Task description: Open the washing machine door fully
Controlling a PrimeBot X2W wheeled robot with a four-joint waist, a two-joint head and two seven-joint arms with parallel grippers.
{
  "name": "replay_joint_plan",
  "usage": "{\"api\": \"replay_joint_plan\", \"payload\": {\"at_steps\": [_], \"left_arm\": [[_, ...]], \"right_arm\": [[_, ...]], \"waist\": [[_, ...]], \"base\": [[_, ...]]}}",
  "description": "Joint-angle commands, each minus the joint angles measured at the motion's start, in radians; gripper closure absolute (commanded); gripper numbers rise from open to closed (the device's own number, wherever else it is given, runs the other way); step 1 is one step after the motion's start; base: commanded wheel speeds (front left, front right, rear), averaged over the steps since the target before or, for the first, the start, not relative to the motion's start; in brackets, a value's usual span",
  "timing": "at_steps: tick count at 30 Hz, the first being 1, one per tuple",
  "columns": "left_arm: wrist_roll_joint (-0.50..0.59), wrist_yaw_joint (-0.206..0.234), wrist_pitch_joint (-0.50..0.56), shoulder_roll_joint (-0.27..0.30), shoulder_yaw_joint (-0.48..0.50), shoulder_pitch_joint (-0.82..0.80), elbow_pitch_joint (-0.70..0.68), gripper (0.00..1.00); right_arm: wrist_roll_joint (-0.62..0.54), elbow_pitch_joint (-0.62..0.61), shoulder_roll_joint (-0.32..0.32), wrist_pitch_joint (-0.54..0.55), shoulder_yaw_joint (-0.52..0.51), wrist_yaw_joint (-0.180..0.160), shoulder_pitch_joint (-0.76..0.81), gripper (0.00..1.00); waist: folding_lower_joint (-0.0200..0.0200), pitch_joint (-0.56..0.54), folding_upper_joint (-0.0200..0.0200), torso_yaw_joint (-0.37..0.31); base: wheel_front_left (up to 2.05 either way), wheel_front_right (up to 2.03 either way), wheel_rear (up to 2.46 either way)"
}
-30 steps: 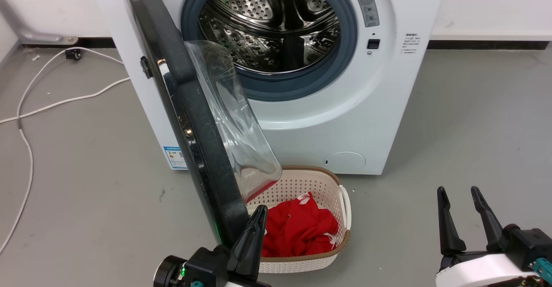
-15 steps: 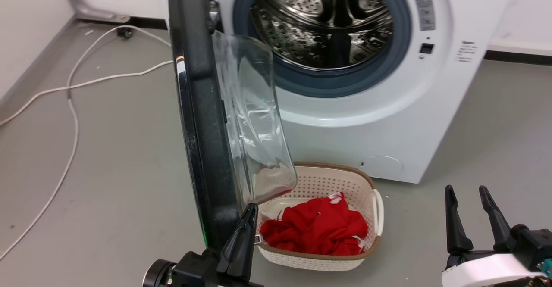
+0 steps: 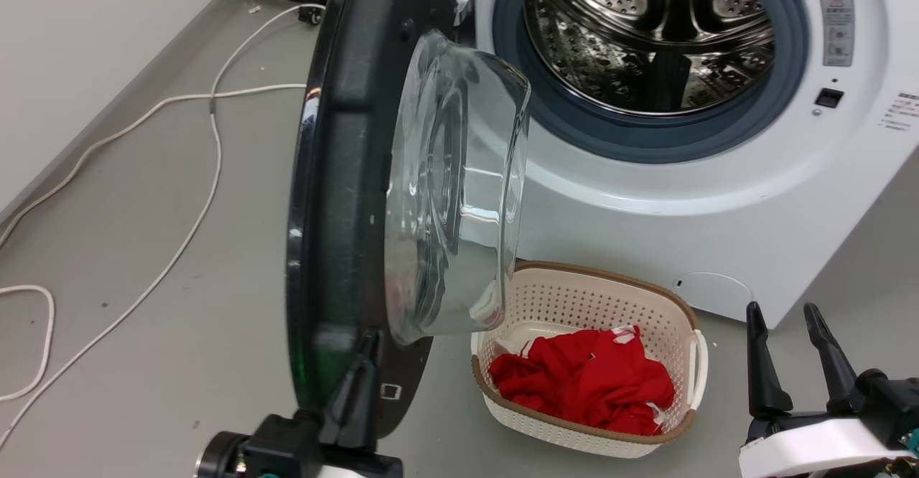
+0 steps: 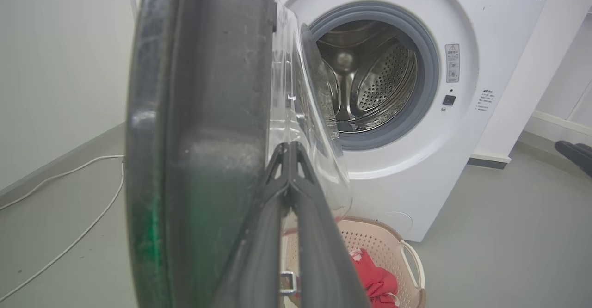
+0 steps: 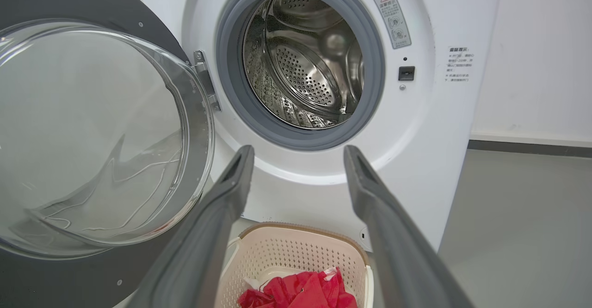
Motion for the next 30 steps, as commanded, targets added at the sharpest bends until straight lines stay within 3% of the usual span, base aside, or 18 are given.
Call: {"api": "replay_joint_plan", "payload": {"at_steps": [1,20,30], "left_arm": [[-0.005,0.013,-0.007,0.013,0.023,-0.004,0.006,1.00],[-0.084,0.060,-0.046,0.093,0.243,-0.109,0.079,1.00],[-0.142,0.043,-0.035,0.166,0.349,-0.191,0.180,1.00]], "right_arm": [[-0.005,-0.003,0.002,-0.001,0.002,-0.001,-0.014,0.00],[-0.018,-0.021,0.002,0.013,0.006,-0.001,-0.028,0.00],[-0.021,-0.025,0.002,0.018,0.018,-0.001,-0.036,0.00]], "waist": [[0.0000,0.006,0.0000,0.013],[0.0000,0.048,0.0000,0.009],[0.0000,0.062,0.0000,-0.008]], "base": [[0.00,0.00,0.00],[0.00,0.00,0.00],[0.00,0.00,0.00]]}}
